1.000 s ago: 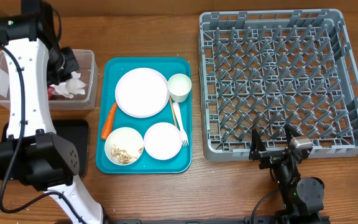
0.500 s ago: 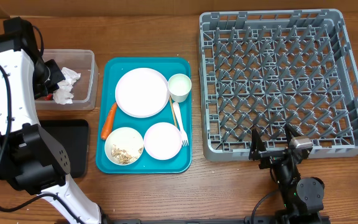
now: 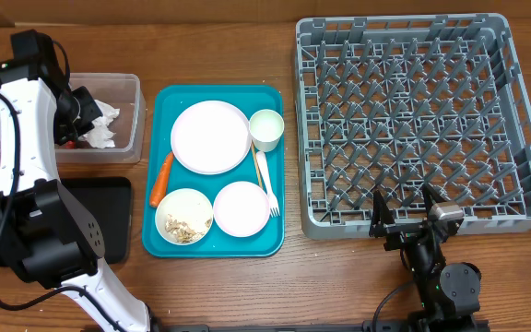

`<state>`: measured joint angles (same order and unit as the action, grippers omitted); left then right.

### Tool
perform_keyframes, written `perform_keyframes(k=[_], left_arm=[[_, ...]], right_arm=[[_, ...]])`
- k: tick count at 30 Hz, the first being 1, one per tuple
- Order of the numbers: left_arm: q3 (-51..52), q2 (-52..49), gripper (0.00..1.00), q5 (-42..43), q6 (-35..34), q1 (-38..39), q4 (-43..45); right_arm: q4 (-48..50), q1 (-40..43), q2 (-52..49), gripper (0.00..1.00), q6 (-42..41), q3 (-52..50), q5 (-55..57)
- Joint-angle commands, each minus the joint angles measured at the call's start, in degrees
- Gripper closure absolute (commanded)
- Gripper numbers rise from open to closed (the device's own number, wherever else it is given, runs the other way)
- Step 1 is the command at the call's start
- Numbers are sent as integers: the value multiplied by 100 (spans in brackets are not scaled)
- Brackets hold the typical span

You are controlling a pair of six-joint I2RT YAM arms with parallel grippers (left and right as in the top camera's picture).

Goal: Sort waste into correct bins and load items into the dishwasher rack
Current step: 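Carry the remaining tissue left and drop it into the clear bin, then move the left gripper over the orange carrot on the teal tray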

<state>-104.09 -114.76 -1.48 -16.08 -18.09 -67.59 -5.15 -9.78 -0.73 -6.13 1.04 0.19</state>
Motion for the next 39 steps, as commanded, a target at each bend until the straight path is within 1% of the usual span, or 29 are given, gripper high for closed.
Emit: perform_keyframes(k=[1,5,6,7,8,9,10,11,13,16,18,20,25,29,34,39], left_arm=[[76,-90,96,365,63,11,55],[76,-173,96,501,66,11,48],[76,-186,93,498,66,11,46],[76,-205,89,496,66,13,46],[76,-212,82,492,68,11,44],[76,-212,72,490,72,11,46],[76,-212,59,492,72,11,52],[76,-212,53,494,70,11,61],[76,-212,46,496,70,11,66],[68,-188,43,498,72,11,4],[50,-138,33,501,70,11,-37],[24,-46,28,505,70,11,-68],[9,535,24,568,63,13,-199],[9,1196,23,955,42,92,-433],[11,1843,19,1147,120,378,-1095],[17,1956,18,1115,522,922,-1851]], right_arm=[[33,22,55,0,17,-59,-31],[33,22,55,0,17,-59,-31],[33,22,55,0,17,-59,-31],[33,22,55,0,17,-59,-31],[33,22,55,0,17,-59,-31],[33,22,55,0,17,-59,-31],[33,22,55,0,17,-59,-31],[33,22,55,0,17,-59,-31],[33,22,55,0,17,-59,-31],[33,22,55,0,17,-59,-31],[33,22,55,0,17,-59,-31],[33,22,55,0,17,-59,-31],[33,22,55,0,17,-59,-31],[33,22,55,0,17,-59,-31],[33,22,55,0,17,-59,-31],[33,22,55,0,17,-59,-31]])
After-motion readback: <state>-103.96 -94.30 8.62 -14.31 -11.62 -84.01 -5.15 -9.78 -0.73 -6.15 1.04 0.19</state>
